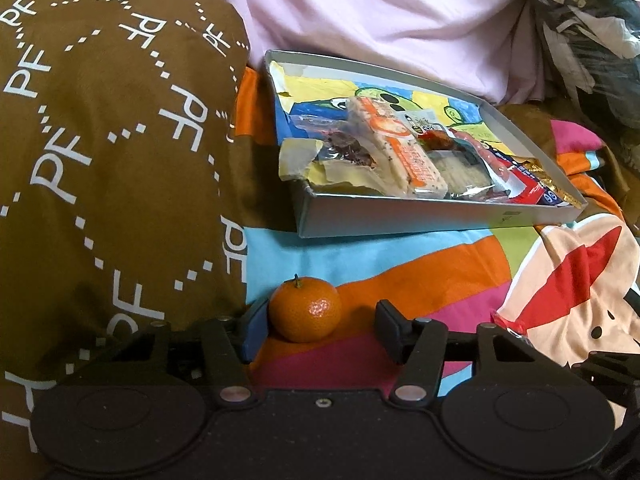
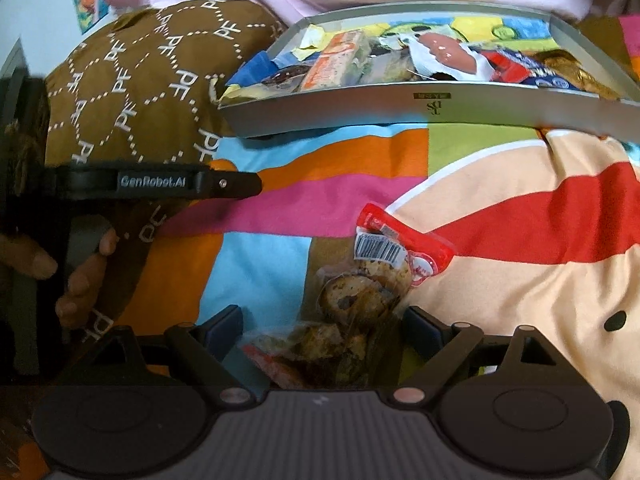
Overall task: Organize snacks
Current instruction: 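Close the left tool on the tangerine while the right tool grips the cookie packet, then lift the tangerine in the left tool while the right tool lifts the cookie packet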
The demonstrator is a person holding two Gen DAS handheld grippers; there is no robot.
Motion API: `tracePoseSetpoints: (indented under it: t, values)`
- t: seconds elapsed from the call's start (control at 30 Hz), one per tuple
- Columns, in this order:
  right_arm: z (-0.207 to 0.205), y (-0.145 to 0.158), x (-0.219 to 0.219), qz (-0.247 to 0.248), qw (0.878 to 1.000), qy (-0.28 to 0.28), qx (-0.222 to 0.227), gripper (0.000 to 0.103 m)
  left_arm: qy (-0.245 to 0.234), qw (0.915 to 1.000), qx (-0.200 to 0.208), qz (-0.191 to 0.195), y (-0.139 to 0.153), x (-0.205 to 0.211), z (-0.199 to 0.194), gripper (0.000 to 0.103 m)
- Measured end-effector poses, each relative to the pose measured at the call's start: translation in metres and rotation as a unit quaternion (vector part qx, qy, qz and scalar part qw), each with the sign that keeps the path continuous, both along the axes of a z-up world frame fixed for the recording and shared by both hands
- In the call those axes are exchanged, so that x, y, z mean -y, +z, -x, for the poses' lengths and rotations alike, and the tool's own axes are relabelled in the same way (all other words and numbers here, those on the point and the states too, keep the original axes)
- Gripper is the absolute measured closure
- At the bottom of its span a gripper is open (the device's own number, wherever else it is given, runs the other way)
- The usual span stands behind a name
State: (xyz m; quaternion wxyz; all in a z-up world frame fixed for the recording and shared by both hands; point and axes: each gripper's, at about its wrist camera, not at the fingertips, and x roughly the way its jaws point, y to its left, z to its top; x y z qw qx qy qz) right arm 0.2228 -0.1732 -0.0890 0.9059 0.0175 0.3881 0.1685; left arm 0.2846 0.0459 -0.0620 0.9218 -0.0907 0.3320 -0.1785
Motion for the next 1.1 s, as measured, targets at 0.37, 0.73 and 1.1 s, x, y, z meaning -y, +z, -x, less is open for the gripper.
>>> tracePoseSetpoints:
  t: [0.37, 0.73, 1.1]
  values:
    - [-0.007, 0.002, 0.001, -0.015, 0.999, -0.027, -0.023, 0.014, 0.007, 1.0, 0.001, 0.003, 0.0, 0.0, 0.0, 0.06]
    - [0.001, 0.003, 0.003, 0.019, 0.999, -0.041, -0.005, 0.042, -0.001, 1.0, 0.005, 0.005, 0.0, 0.004, -0.001, 0.061]
    - [0.018, -0.002, -0.008, 0.03, 0.999, -0.031, 0.012, 0.051, -0.018, 0.9996, 0.018, -0.005, 0.003, 0.015, 0.009, 0.064]
